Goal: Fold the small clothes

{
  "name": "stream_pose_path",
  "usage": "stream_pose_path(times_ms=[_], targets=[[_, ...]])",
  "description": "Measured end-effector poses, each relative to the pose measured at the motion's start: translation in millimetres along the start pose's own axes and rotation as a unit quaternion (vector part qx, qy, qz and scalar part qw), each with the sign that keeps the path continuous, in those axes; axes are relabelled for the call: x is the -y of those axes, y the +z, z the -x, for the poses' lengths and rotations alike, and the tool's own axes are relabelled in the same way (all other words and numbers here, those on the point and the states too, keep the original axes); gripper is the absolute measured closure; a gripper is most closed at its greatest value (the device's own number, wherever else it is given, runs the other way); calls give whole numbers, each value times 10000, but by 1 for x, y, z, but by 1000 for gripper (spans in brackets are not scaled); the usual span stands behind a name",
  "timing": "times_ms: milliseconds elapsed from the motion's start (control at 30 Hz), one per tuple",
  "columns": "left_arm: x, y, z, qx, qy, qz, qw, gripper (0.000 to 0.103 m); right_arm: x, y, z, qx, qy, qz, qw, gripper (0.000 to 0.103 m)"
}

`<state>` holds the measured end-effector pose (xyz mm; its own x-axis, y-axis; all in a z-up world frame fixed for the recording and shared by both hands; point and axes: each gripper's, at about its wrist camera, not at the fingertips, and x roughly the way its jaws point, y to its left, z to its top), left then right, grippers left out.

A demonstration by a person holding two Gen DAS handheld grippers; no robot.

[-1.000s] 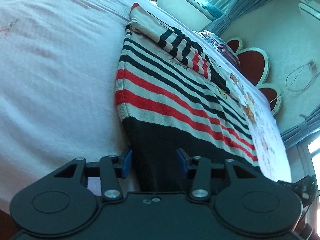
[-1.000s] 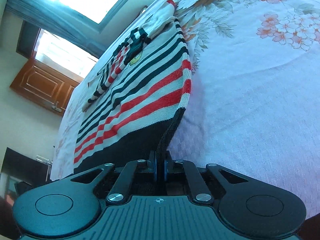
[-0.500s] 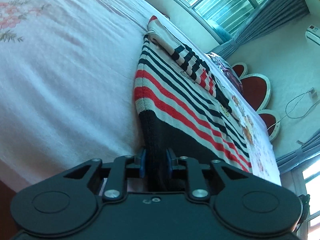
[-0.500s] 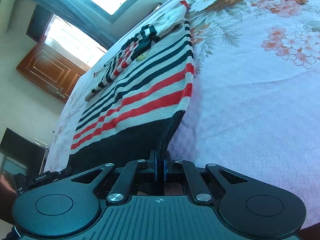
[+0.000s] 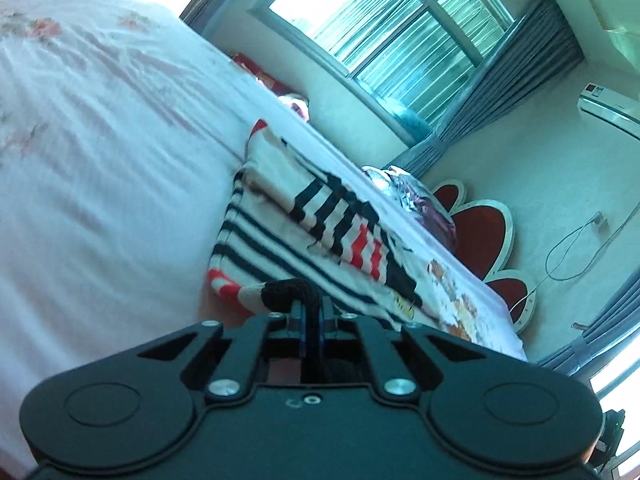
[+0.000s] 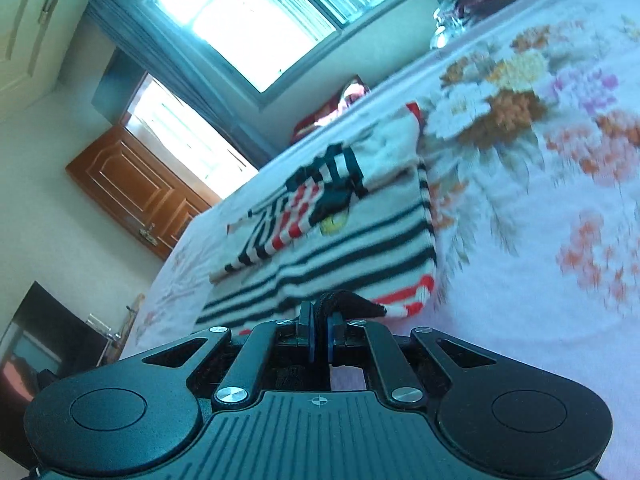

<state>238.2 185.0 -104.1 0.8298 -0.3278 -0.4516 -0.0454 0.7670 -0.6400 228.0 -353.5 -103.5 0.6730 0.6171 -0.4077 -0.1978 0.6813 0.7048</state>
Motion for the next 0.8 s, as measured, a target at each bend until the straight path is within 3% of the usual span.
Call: stream_pose_path(times_ms=[167, 367, 600, 800], targets=[[20, 46, -29, 288, -279, -91, 9992, 99, -22, 60, -22, 363, 20, 305, 9989, 98], [30, 92, -76, 354, -266, -156, 9989, 99, -37, 120, -64, 560, -126, 550, 9968, 98], [28, 132, -129, 197, -193, -256, 9993, 99, -33, 170, -121, 589, -274, 521, 9965, 98], [20, 155, -181, -136, 103, -355, 9992, 99, -7, 198, -177, 391, -429, 271, 9979, 98]])
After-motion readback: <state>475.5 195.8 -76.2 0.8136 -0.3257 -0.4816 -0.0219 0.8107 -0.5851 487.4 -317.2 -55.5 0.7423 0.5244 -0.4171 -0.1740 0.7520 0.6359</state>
